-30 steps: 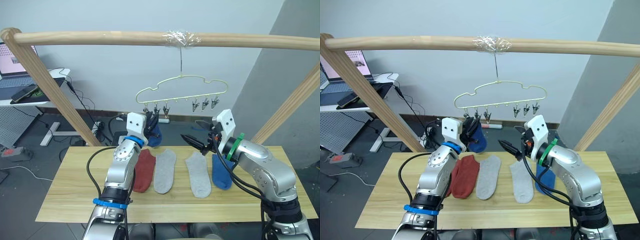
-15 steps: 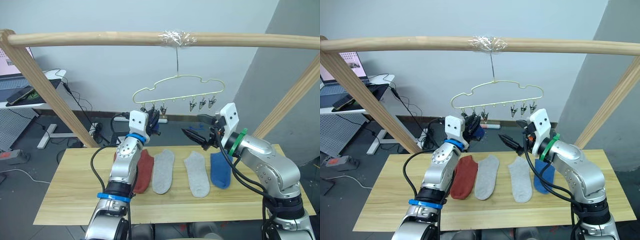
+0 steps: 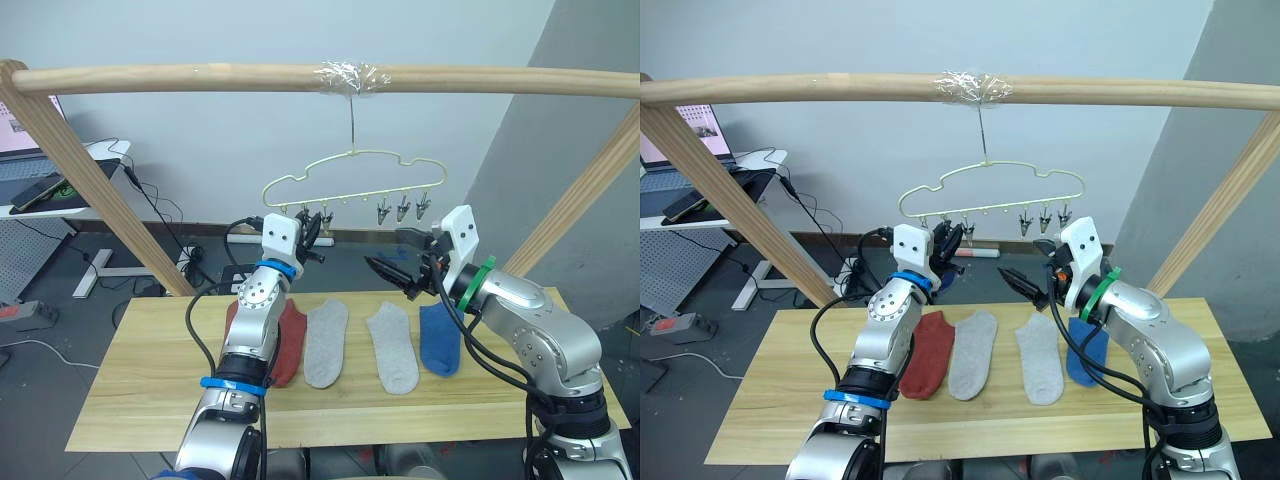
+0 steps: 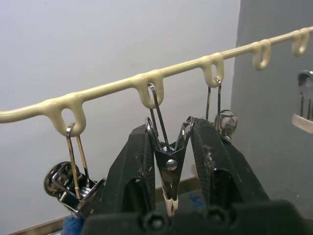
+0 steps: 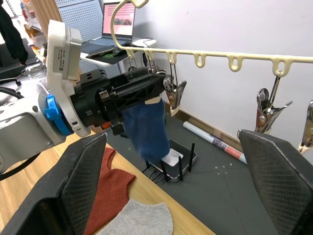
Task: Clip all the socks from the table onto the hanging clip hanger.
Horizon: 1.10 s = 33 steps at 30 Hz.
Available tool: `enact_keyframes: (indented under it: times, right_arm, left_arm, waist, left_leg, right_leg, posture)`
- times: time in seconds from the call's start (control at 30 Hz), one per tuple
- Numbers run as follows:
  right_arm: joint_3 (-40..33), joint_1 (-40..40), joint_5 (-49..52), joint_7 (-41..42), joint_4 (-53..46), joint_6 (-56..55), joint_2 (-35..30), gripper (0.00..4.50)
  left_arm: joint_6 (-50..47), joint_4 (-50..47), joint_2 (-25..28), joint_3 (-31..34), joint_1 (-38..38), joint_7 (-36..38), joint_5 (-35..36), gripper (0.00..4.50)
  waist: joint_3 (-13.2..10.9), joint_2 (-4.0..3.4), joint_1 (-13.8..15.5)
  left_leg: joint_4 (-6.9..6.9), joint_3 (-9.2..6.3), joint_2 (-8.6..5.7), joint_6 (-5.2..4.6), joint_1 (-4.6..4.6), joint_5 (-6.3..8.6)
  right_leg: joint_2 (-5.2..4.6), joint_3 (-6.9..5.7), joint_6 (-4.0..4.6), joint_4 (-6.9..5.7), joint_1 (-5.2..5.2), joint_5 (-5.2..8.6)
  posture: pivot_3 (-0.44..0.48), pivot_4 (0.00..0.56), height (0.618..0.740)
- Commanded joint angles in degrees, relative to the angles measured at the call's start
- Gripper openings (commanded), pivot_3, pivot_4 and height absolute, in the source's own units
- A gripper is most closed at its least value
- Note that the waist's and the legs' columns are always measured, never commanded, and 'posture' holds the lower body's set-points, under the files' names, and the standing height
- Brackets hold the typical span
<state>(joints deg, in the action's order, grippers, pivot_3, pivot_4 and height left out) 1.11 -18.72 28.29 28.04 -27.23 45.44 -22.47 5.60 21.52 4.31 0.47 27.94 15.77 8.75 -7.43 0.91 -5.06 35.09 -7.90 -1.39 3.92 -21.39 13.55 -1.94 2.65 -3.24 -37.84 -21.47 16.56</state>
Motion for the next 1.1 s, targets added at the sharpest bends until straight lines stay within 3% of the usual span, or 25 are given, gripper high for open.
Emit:
enact_keyframes:
  times: [0.03,0.3,0.43,0.77,0.97,1.1]
  right_arm:
    - [-1.1,-1.0,1.0,-0.3,-2.5,-0.5,-0.2,4.5]
    - [-1.1,-1.1,1.2,-0.7,-2.4,-0.5,-0.2,4.5]
    - [-1.0,-0.8,1.1,-0.5,-2.3,-0.5,-0.4,4.5]
    - [0.1,2.0,-0.9,-0.1,-0.7,-1.8,-1.6,4.5]
    - [4.3,7.2,-11.3,-3.4,9.8,-5.9,-5.1,4.5]
    - [6.1,6.4,-18.6,-6.0,23.9,-11.0,-5.5,4.5]
  left_arm:
    - [1.6,-0.4,0.0,0.6,1.5,-0.1,-0.2,1.23]
    - [1.8,-0.3,0.0,0.5,1.5,0.2,-0.1,1.23]
    - [1.9,-0.8,-0.1,0.6,1.2,0.6,0.3,0.32]
    - [1.0,-2.4,0.4,0.9,0.0,1.2,0.6,0.28]
    - [-6.7,-8.5,1.9,2.5,-2.0,2.3,3.9,0.28]
    - [-21.4,-15.2,2.0,5.6,-2.9,4.6,14.6,0.28]
  waist:
    - [0.0,0.0,0.0]
    - [0.0,0.0,0.0]
    - [0.0,0.0,0.0]
    - [0.0,0.0,0.0]
    - [0.0,0.01,0.0]
    - [0.0,0.01,-0.1]
  left_leg:
    - [0.0,0.0,0.0,0.0,0.0,0.0]
    - [0.04,0.0,0.0,0.0,0.0,0.0]
    - [0.05,0.0,0.0,0.0,0.0,0.0]
    - [0.07,0.0,0.0,0.0,0.0,0.0]
    - [0.07,0.0,0.0,0.0,0.03,0.0]
    - [0.11,0.04,0.0,-0.01,0.06,-0.01]
  right_leg:
    - [0.0,0.0,0.0,-0.01,0.0,0.0]
    - [0.0,0.0,-0.01,-0.04,0.0,0.01]
    - [0.0,0.0,0.04,-0.06,0.0,-0.03]
    - [0.0,0.0,0.04,-0.08,0.01,-0.03]
    - [0.0,0.01,0.04,-0.1,0.02,-0.03]
    - [0.01,0.03,0.0,-0.16,0.03,0.0]
  posture:
    - [-0.161,0.093,0.74]
    - [-0.161,0.096,0.74]
    - [-0.16,0.097,0.74]
    - [-0.153,0.098,0.74]
    - [-0.142,0.103,0.74]
    - [-0.129,0.103,0.74]
